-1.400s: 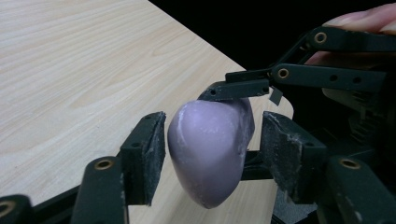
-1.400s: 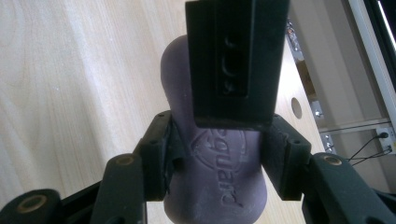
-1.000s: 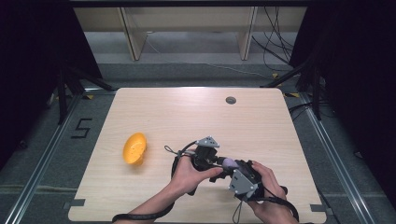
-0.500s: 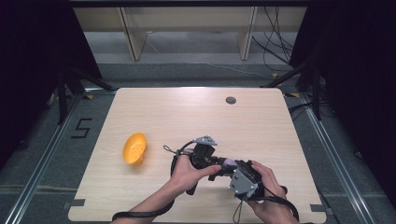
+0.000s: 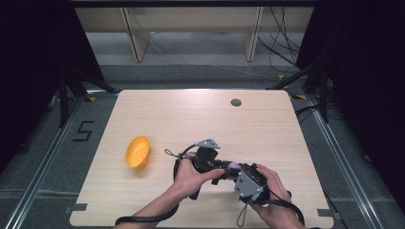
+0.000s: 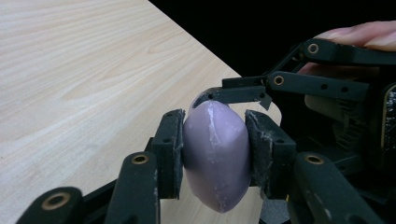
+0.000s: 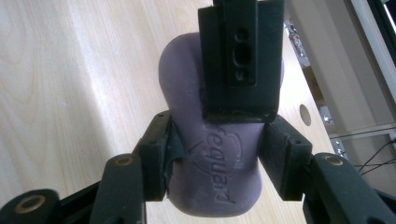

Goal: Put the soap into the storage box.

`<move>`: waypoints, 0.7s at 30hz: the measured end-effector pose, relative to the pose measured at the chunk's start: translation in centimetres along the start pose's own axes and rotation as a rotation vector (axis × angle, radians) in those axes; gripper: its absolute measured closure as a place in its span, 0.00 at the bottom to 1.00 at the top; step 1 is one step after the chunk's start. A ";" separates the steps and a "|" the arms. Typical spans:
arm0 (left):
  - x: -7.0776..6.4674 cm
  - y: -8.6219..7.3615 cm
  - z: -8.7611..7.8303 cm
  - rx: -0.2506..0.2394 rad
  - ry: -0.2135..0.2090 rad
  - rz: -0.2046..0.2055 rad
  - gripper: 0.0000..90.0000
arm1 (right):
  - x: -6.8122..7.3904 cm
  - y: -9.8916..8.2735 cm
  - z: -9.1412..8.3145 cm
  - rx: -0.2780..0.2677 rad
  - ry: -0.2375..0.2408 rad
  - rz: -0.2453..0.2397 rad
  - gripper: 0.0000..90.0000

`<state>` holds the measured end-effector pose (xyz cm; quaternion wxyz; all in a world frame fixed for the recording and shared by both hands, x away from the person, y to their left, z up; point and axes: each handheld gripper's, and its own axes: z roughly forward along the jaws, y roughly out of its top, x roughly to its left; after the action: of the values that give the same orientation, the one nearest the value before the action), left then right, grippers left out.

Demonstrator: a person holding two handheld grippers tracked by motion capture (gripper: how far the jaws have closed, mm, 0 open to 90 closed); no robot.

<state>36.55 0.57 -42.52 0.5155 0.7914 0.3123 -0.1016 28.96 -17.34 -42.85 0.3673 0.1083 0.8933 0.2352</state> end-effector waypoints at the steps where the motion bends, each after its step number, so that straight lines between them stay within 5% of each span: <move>1: -0.1 0.0 0.0 0.001 0.005 0.000 0.65 | -0.1 0.0 0.0 -0.005 -0.001 -0.016 0.55; 9: 0.0 0.3 -0.2 -0.020 -0.001 -0.017 0.65 | -0.3 -0.2 -0.2 -0.024 -0.014 0.020 0.51; 15: 0.4 0.5 -0.8 -0.032 0.026 -0.010 0.66 | -0.4 -0.7 -0.1 -0.018 0.007 0.050 0.37; 21: 0.6 0.4 -1.6 -0.045 0.053 -0.024 0.66 | -0.6 -1.2 -0.9 -0.034 -0.011 0.108 0.34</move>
<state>36.97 2.09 -41.80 0.5233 0.7784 0.3376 -0.0796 28.75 -18.85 -42.53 0.3609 0.1515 0.8800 0.2691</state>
